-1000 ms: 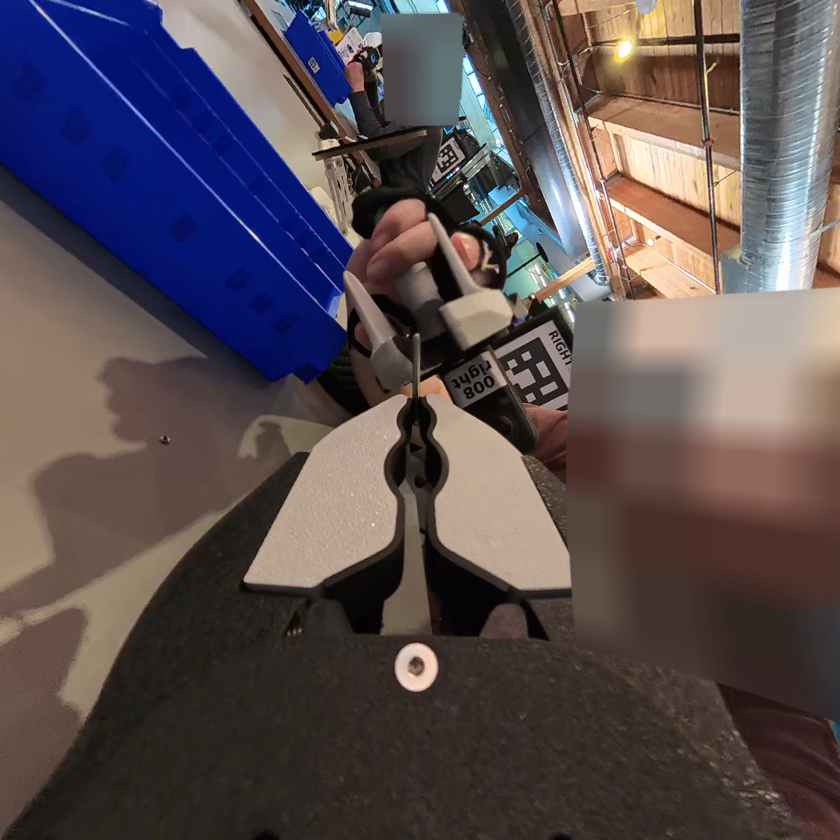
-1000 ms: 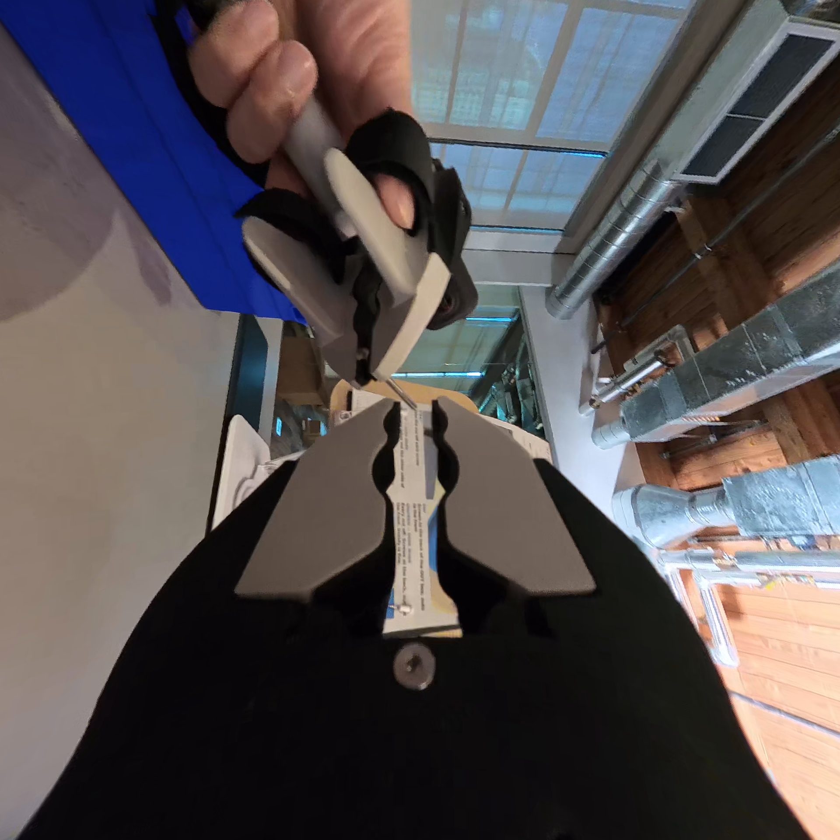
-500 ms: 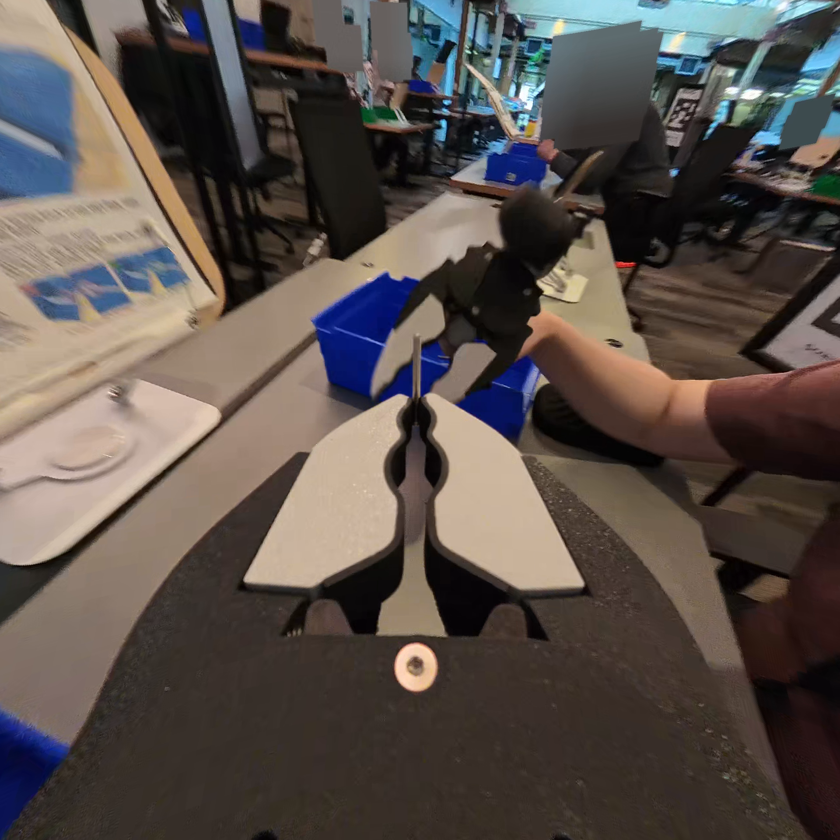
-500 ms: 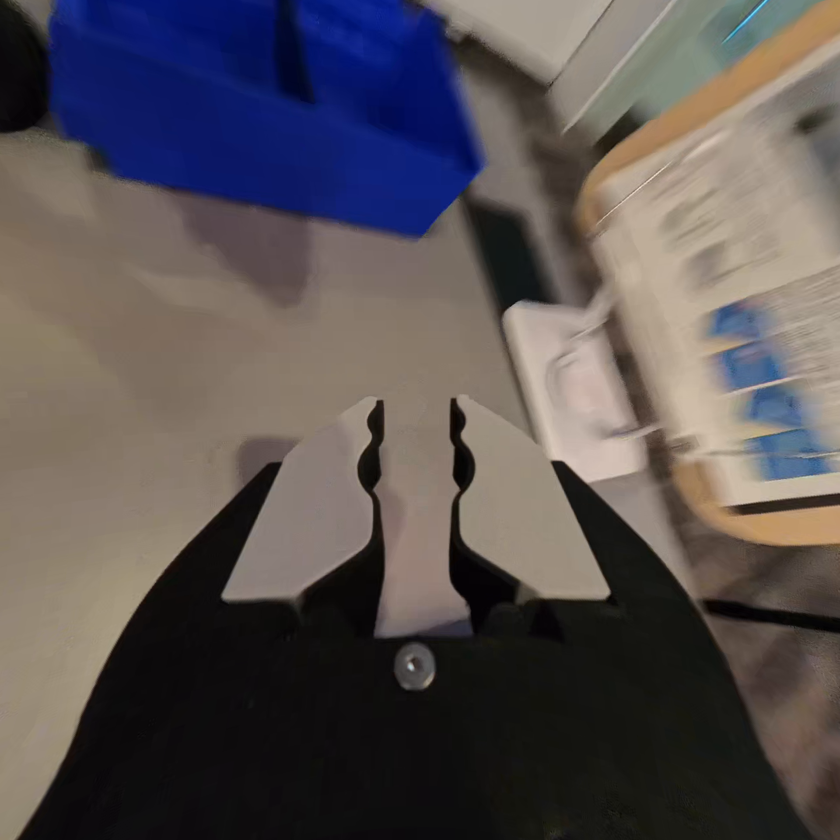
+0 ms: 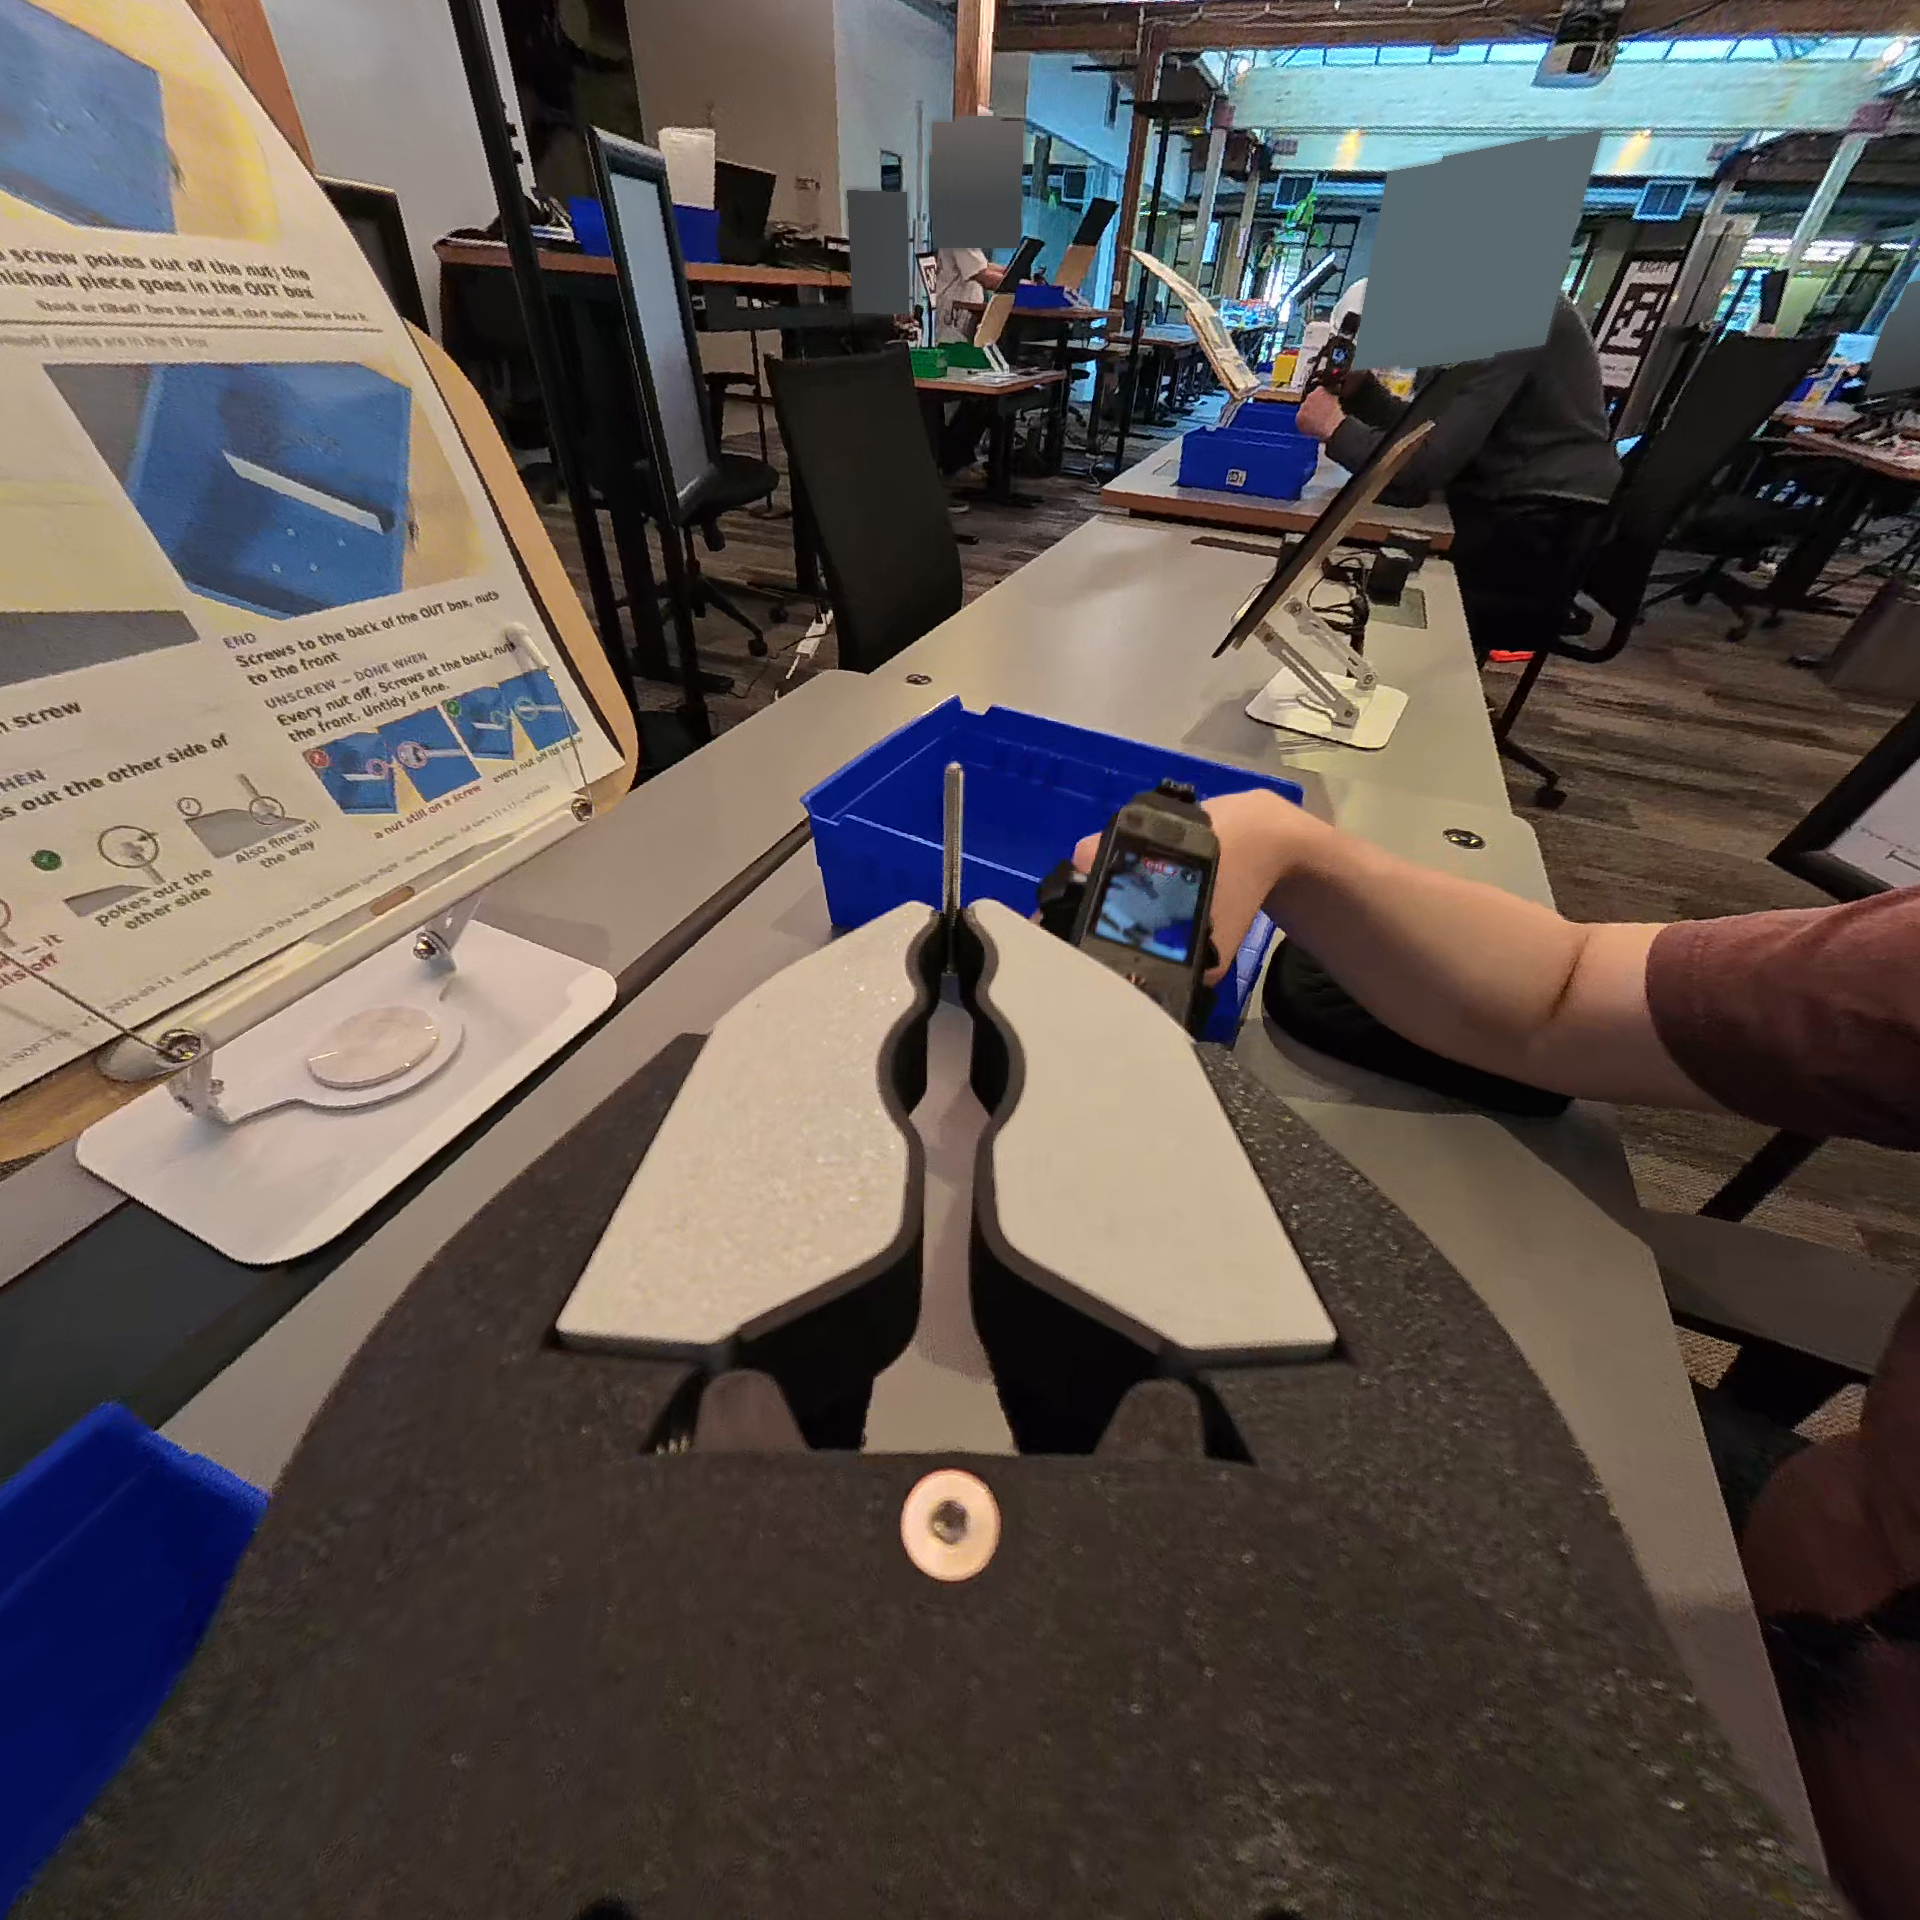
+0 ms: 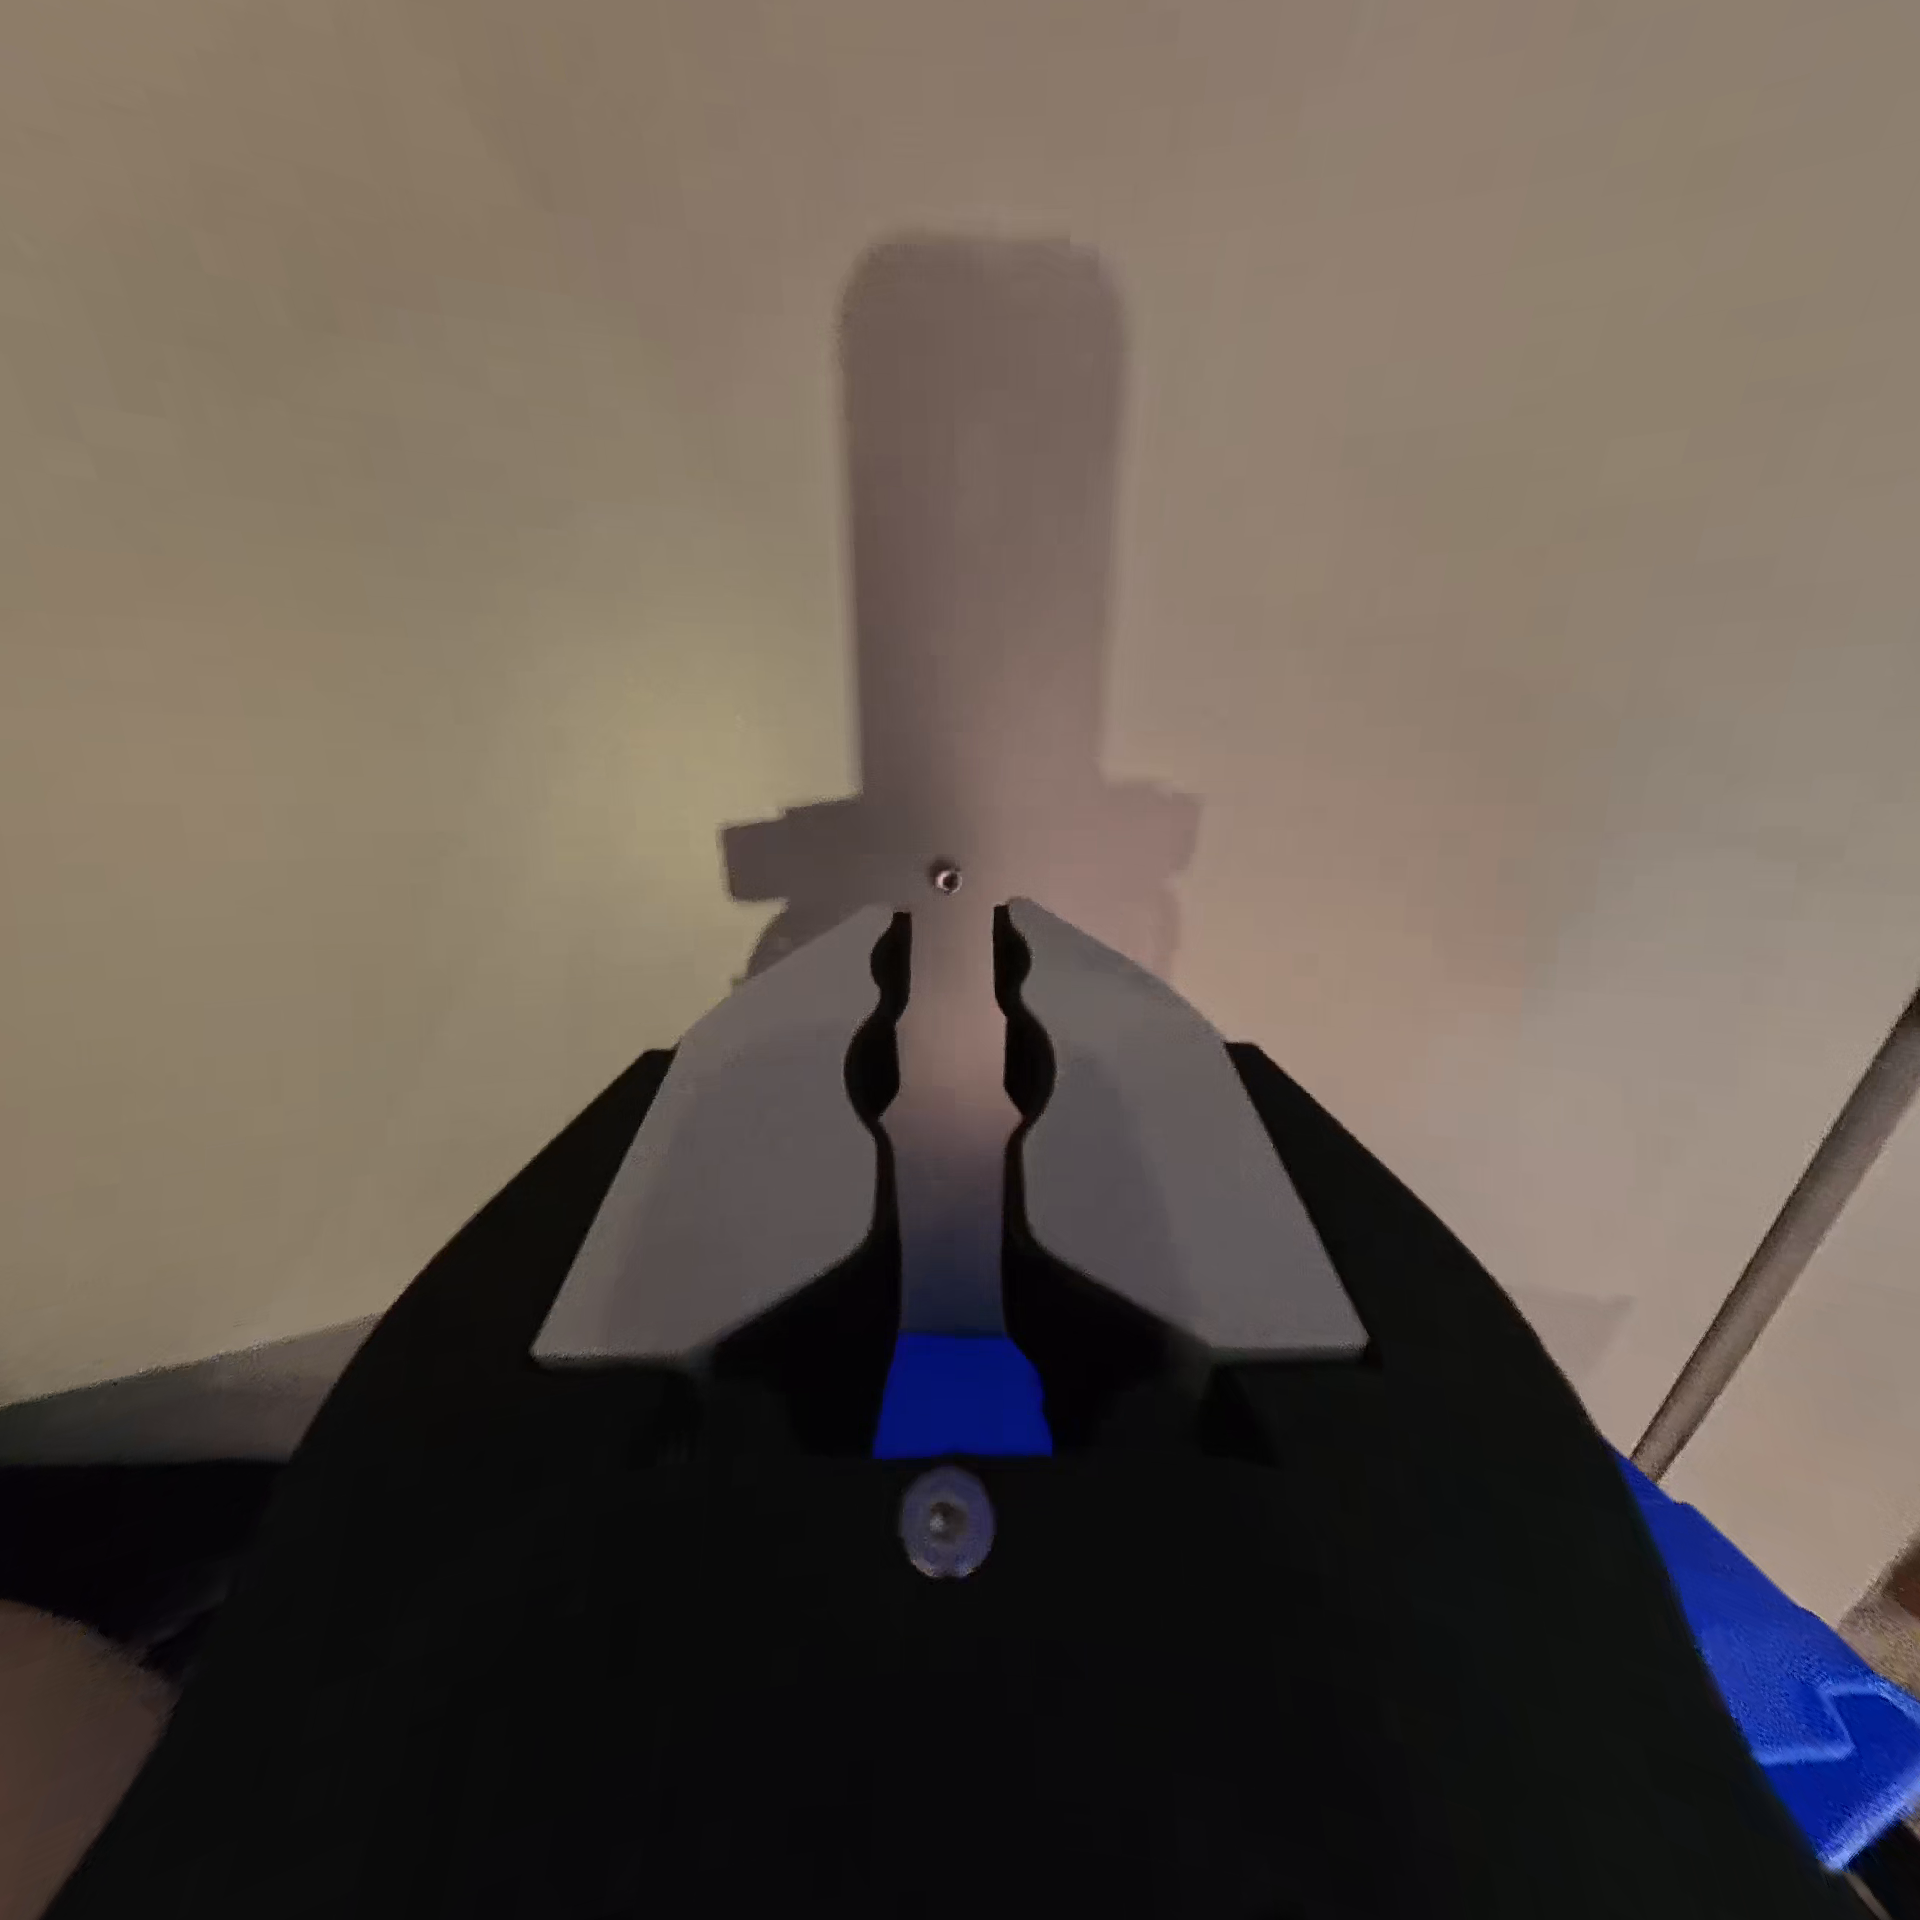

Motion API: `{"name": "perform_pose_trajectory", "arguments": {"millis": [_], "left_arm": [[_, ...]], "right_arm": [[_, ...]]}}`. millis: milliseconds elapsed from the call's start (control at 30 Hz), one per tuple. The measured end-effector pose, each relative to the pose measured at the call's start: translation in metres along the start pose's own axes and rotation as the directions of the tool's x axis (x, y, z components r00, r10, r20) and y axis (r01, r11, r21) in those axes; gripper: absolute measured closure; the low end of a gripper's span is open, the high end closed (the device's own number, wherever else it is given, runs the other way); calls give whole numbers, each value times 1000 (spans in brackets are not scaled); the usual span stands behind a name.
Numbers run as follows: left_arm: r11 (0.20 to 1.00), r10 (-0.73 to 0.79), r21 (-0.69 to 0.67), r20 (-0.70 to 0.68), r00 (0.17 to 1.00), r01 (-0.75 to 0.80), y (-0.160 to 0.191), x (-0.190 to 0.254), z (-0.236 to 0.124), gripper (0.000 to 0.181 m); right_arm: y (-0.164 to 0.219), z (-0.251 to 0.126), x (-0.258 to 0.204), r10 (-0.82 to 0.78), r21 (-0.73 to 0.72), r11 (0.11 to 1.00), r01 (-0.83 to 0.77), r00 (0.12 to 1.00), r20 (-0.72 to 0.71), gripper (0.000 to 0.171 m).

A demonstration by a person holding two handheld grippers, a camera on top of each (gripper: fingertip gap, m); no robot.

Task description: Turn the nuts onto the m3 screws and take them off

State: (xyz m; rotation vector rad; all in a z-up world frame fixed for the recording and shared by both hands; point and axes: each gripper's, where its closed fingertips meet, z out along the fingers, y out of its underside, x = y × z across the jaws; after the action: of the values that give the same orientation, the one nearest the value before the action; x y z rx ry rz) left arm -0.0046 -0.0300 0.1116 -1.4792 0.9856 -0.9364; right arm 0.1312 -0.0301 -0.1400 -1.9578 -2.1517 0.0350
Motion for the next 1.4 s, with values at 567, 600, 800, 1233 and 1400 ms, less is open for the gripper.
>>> {"name": "perform_pose_trajectory", "arguments": {"millis": [567, 600, 800, 1233, 1400], "left_arm": [[998, -12, -63, -34, 999, 10, 13, 5, 13, 180], [998, -14, -63, -36, 999, 12, 13, 5, 13, 180], [996, -68, -62, -82, 994, 63, 14, 10, 15, 180], [989, -90, -121, -80, 993, 80, 29, 8, 26, 179], [971, -56, -233, -20, 998, 50, 57, -5, 37, 179]], "right_arm": [[5, 22, 1, 39, -52, 998, -37, 998, 42, 158], [5, 23, 1, 45, -48, 998, -43, 998, 49, 158], [5, 23, -2, 107, -24, 994, -105, 987, 119, 165], [4, 23, -2, 53, 2, 999, -54, 992, 112, 165], [-14, -7, -1, -9, 124, 992, 2, 998, 55, 165]]}}
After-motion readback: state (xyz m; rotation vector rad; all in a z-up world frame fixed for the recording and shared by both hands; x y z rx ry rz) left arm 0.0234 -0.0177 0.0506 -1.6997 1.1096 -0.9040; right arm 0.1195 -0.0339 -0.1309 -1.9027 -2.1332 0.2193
